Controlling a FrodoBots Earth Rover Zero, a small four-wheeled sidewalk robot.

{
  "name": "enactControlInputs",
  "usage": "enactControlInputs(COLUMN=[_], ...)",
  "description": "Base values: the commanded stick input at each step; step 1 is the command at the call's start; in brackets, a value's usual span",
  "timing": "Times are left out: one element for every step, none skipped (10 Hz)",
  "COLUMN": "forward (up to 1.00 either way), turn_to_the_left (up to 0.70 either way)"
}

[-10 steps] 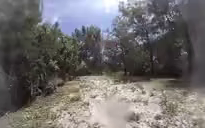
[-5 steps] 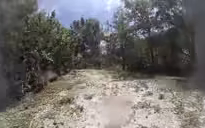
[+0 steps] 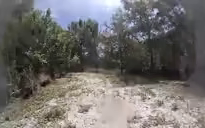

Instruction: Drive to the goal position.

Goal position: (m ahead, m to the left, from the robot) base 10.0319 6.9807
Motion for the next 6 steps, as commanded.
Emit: enactControlInputs(forward=[0.7,0.7,0.7,0.7,0.7,0.7], turn_to_the_left=[0.0,0.0,0.0,0.0,0.0,0.0])
